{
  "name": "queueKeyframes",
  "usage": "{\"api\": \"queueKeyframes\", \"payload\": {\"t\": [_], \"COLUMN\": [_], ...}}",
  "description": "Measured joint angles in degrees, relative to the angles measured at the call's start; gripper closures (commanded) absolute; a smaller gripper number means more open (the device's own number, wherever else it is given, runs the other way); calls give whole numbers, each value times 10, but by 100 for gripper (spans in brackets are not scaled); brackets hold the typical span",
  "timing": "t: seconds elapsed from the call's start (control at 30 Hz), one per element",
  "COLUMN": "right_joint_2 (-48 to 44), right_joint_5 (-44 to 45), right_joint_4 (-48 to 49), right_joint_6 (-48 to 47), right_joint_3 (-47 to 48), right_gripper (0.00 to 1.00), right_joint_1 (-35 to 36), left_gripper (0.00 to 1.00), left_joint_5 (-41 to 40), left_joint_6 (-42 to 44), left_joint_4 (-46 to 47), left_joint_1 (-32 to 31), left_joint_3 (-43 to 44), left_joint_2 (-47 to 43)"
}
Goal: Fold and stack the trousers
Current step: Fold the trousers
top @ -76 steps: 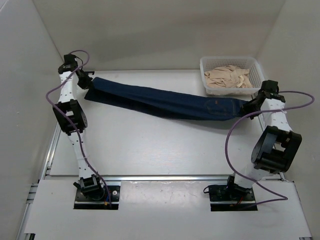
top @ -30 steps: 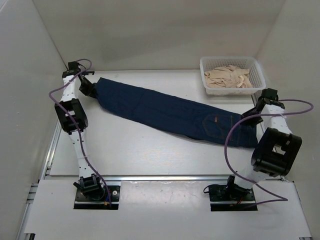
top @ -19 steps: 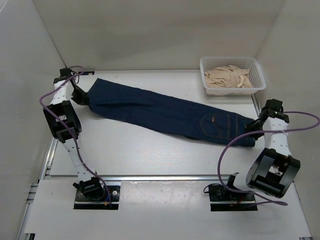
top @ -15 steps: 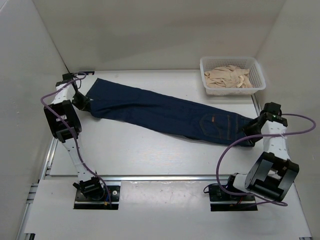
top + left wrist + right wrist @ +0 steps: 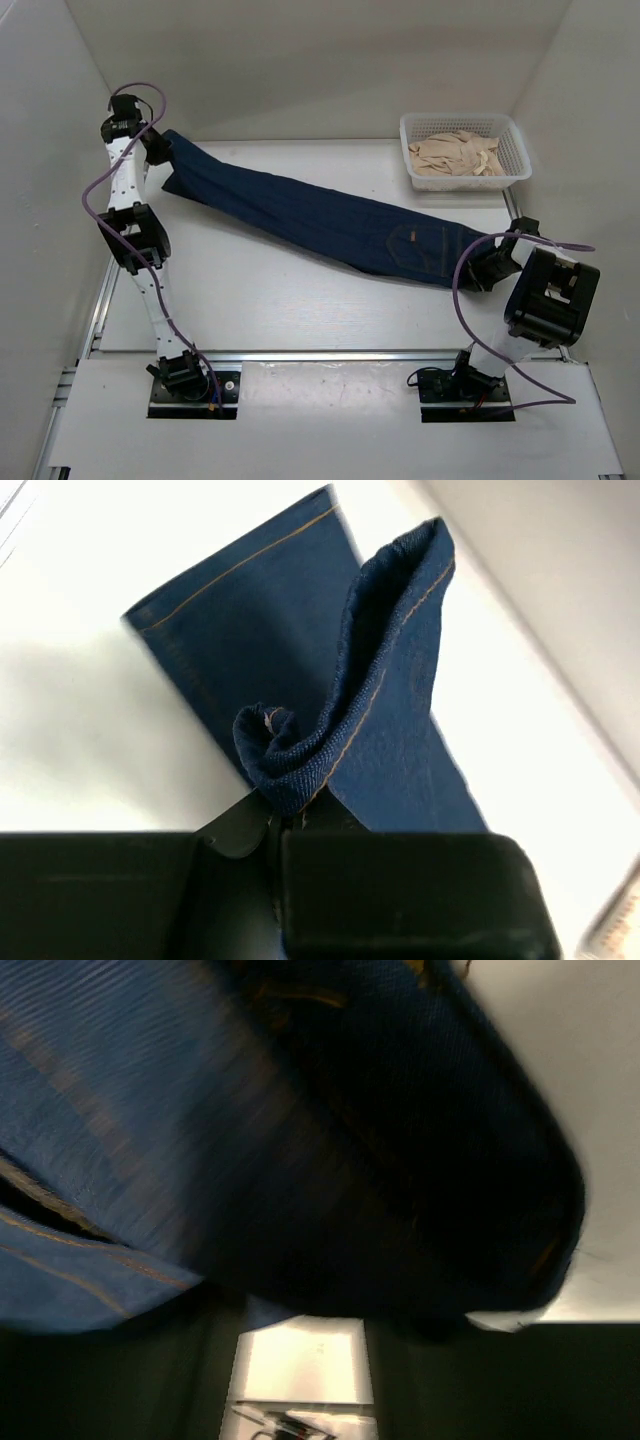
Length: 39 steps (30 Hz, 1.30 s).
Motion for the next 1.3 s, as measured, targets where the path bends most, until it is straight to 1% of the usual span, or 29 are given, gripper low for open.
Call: {"api": "queueKeyframes", "payload": {"t": [0.03,0.07,0.17,0.4,0.43,0.47,0.5,0.57,0.63,0.73,0.83,0.93,1.0,1.1,1.2,1.27,1.3], "right_joint_2": [16,26,34,38,38,38,38,39,39,39,39,39,39,39,41,48,51], "right_joint_5": [-1,-3,3,17,18,18,18,18,18,18,18,18,18,19,20,24,25], "right_joint_4": [5,5,11,23,23,23,23,23,23,23,23,23,23,22,19,17,17], "right_joint_6": [8,10,26,32,32,33,33,33,33,33,33,33,33,33,33,33,33], "right_joint_3": [4,10,24,33,33,33,33,33,33,33,33,33,33,34,38,47,52], "right_gripper": [77,100,100,100,100,100,100,100,100,100,100,100,100,100,100,97,94], "right_joint_1": [1,2,10,12,12,12,12,12,12,12,12,12,12,12,12,12,12], "left_gripper": [90,90,90,90,84,74,46,35,23,23,21,17,17,21,30,39,51], "left_joint_5": [3,9,19,34,39,44,50,71,69,71,70,73,79,92,103,107,108], "left_joint_6": [0,0,0,-4,-5,-6,-7,-14,-7,-5,-1,2,2,-4,-16,-25,-29], "left_joint_4": [-2,-4,-5,0,0,-2,-3,0,5,6,7,8,6,5,10,19,23], "left_joint_1": [0,0,-1,10,16,23,31,47,60,74,74,71,70,67,61,55,52], "left_joint_3": [27,50,88,78,68,56,45,26,23,17,16,20,34,75,125,145,151], "left_joint_2": [12,24,57,131,139,146,151,156,148,144,144,145,153,178,209,225,231]}}
